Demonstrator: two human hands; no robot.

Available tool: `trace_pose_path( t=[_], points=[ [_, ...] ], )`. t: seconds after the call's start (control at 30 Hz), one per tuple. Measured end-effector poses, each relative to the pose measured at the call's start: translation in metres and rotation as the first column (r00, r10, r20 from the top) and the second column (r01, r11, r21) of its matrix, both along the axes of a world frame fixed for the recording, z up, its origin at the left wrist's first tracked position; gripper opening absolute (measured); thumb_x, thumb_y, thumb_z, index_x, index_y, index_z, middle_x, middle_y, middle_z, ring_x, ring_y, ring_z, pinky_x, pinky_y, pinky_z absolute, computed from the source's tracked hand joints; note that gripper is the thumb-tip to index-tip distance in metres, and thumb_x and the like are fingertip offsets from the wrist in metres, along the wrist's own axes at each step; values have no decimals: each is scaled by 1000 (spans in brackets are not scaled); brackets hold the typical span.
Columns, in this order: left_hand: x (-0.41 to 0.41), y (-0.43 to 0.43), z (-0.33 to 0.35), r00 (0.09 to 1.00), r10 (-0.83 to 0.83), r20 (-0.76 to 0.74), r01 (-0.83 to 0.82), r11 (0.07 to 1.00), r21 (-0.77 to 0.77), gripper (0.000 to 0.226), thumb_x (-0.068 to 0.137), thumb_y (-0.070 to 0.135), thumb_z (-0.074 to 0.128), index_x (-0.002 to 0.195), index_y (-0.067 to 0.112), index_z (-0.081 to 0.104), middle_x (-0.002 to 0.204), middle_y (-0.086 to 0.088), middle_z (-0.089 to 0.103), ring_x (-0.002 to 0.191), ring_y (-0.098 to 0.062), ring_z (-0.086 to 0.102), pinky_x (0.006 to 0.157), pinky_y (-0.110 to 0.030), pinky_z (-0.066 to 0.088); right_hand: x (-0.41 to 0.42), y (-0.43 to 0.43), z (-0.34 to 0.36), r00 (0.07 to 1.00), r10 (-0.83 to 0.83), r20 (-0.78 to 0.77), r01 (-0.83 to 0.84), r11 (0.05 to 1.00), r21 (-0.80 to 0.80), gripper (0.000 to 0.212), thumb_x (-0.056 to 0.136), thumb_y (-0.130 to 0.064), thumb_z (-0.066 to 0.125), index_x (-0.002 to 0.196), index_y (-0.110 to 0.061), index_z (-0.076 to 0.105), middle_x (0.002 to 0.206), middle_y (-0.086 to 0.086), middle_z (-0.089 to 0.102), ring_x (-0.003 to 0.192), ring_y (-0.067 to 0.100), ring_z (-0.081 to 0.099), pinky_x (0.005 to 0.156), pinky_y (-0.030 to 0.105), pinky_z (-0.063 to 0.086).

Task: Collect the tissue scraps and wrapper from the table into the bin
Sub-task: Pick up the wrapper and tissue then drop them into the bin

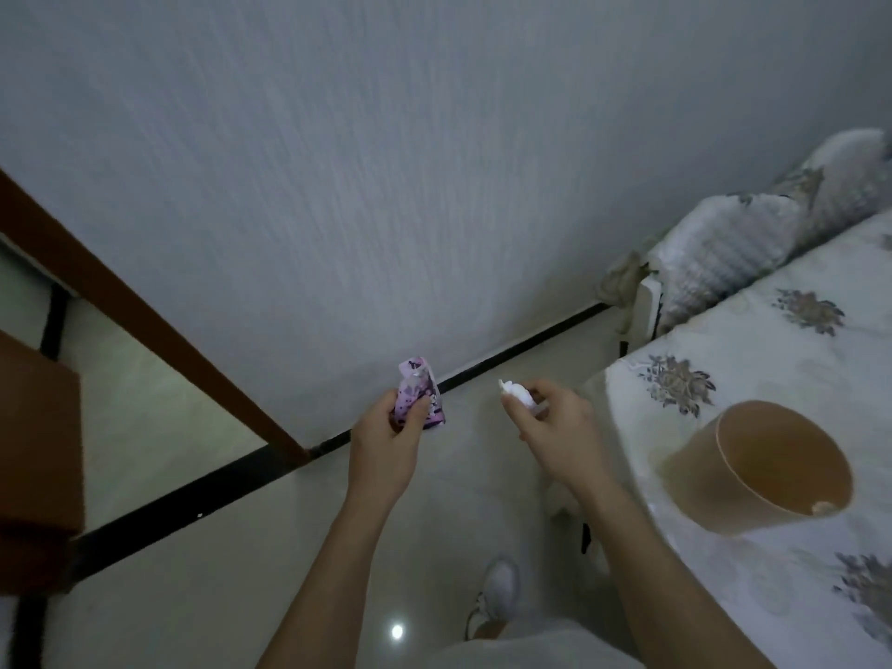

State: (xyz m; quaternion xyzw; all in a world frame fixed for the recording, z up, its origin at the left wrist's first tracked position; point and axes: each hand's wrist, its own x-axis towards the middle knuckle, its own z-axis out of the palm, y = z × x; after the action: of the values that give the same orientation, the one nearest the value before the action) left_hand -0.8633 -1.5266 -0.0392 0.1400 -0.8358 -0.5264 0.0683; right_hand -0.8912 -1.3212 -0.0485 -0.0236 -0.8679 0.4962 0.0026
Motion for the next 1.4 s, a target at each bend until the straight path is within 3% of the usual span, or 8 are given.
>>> trace_pose_path(
  t=[0.4, 0.57, 0.77, 0.9, 0.97, 1.13, 1.23, 1.4],
  points=[
    [-161, 99, 22, 937, -347, -27, 348, 937, 21, 24, 94, 22, 62, 73, 12, 59, 64, -3, 59, 58, -7, 46, 54, -19, 36, -105, 76, 36, 952, -266, -149, 275, 961, 41, 22, 91, -48, 61, 95, -29, 71, 79, -15, 68, 69, 5, 62, 63, 33, 52],
    [-200, 154, 15, 836, -549, -5, 549, 835, 32, 18, 93, 24, 64, 79, 13, 65, 71, -2, 67, 65, -15, 60, 61, -25, 45, -98, 123, 35, 869, -482, -117, 486, 874, 14, 17, 91, -44, 62, 97, -31, 71, 80, -15, 70, 68, 4, 64, 63, 31, 52],
    [-220, 233, 18, 578, -816, -27, 816, 577, 25, 19, 94, 23, 64, 76, 20, 59, 65, 9, 61, 57, -5, 51, 58, -28, 40, -57, 167, 47, 661, -730, -170, 748, 658, 86, 14, 93, -41, 62, 98, -29, 68, 82, -14, 68, 71, 2, 63, 59, 23, 50],
    [-219, 279, 20, 371, -927, -47, 928, 369, 51, 28, 96, 32, 60, 84, 7, 56, 70, -8, 60, 63, -26, 56, 59, -41, 45, -25, 182, 48, 478, -867, -145, 875, 454, 167, 11, 92, -41, 62, 96, -32, 67, 80, -16, 65, 73, -1, 59, 60, 17, 43],
    [-211, 298, 21, 274, -960, -54, 961, 271, 58, 33, 97, 26, 60, 78, 2, 47, 61, -3, 50, 54, -18, 45, 53, -33, 37, -7, 184, 46, 402, -904, -149, 905, 368, 212, 11, 92, -38, 63, 96, -29, 67, 80, -15, 64, 72, 1, 57, 58, 17, 40],
    [-190, 321, 18, 62, -996, -69, 986, 71, -147, 36, 94, 24, 63, 67, 28, 40, 56, 8, 46, 53, -9, 43, 49, -23, 31, 33, 178, 35, 269, -950, -158, 936, 219, 277, 15, 91, -40, 60, 99, -29, 65, 86, -11, 66, 78, 12, 58, 65, 34, 48],
    [-185, 331, 12, -101, -994, -49, 922, -75, -379, 22, 93, 27, 60, 74, 24, 49, 65, 8, 50, 60, -10, 45, 54, -31, 38, 46, 175, 30, 230, -959, -164, 929, 166, 330, 25, 88, -45, 53, 102, -28, 64, 94, -10, 65, 87, 14, 59, 71, 37, 51],
    [-177, 344, 6, -198, -980, 7, 757, -158, -634, 14, 92, 30, 57, 86, 18, 56, 79, 2, 59, 76, -22, 54, 55, -34, 37, 50, 172, 23, 211, -964, -162, 906, 131, 403, 24, 89, -38, 59, 109, -26, 65, 111, -4, 66, 110, 20, 59, 80, 36, 52]
  ],
)
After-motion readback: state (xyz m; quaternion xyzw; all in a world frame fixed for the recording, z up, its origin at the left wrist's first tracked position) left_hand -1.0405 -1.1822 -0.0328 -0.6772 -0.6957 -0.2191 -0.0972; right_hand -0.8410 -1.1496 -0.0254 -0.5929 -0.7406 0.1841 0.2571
